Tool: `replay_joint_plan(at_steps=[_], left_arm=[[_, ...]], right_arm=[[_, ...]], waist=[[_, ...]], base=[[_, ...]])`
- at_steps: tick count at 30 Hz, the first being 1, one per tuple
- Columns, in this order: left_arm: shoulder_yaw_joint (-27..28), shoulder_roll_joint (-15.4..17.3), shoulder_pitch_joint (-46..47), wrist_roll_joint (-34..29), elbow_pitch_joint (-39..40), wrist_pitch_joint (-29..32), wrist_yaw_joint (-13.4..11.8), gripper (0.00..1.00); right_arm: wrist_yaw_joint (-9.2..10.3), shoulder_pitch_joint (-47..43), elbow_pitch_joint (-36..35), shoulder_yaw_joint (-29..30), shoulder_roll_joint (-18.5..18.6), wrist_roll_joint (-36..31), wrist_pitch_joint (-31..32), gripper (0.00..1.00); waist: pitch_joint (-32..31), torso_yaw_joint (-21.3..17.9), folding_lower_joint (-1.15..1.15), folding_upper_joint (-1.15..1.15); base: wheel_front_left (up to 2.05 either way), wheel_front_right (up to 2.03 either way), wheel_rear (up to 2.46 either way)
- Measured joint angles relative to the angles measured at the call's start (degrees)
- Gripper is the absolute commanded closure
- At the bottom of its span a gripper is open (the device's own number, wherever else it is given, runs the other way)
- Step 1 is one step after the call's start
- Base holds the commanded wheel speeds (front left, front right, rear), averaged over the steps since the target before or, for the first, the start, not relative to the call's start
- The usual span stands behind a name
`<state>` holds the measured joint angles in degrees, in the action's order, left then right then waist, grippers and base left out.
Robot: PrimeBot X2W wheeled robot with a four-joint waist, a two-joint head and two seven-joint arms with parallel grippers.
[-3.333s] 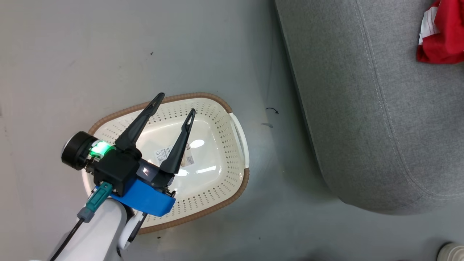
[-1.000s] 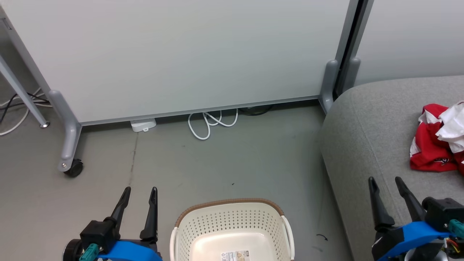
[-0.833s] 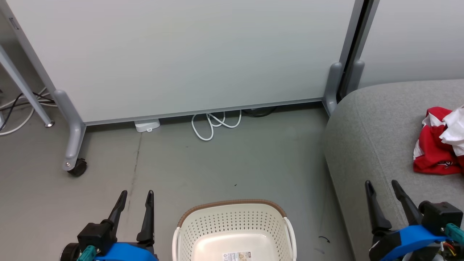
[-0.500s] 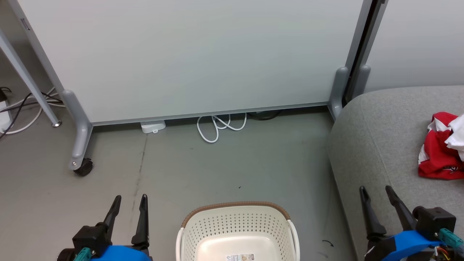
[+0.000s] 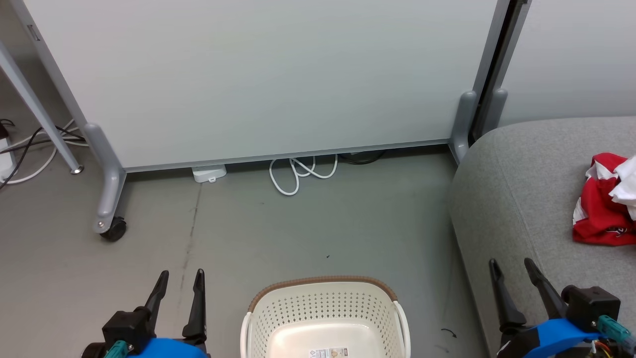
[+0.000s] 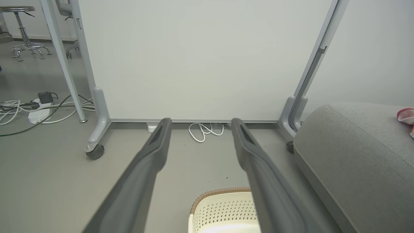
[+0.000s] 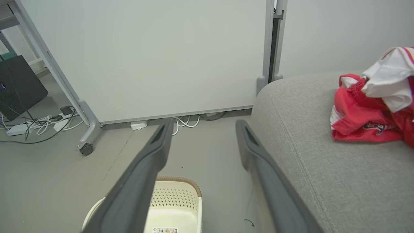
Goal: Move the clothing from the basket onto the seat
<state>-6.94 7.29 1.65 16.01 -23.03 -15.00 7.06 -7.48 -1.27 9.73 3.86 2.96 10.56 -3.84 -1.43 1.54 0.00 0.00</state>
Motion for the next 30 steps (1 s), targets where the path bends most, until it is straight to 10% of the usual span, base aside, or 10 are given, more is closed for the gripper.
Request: replay_joint_plan(at_steps=[19,20,30], left_arm=[[-0.31,-0.35,0.32,-0.10,-0.70,0.00,0.07,0.00],[-0.31,-0.36,0.32,0.05,-0.77,0.00,0.05,1.00],[-0.67,-1.44,-3.53,1.48,-4.83,0.96,0.03,1.00]], right_arm=[[0.00,-0.01,0.43,-0.36,0.00,0.71,-0.02,0.00],[0.00,-0.01,0.51,-0.42,0.00,0.80,-0.02,1.00],[0.00,-1.35,5.37,-0.44,-0.35,2.59,0.60,1.00]], waist=[[0.06,-0.30,0.00,0.00],[0.05,-0.32,0.00,0.00],[0.08,-0.38,0.02,0.00]], base=[[0.00,0.00,0.00],[0.00,0.00,0.00],[0.00,0.00,0.00]])
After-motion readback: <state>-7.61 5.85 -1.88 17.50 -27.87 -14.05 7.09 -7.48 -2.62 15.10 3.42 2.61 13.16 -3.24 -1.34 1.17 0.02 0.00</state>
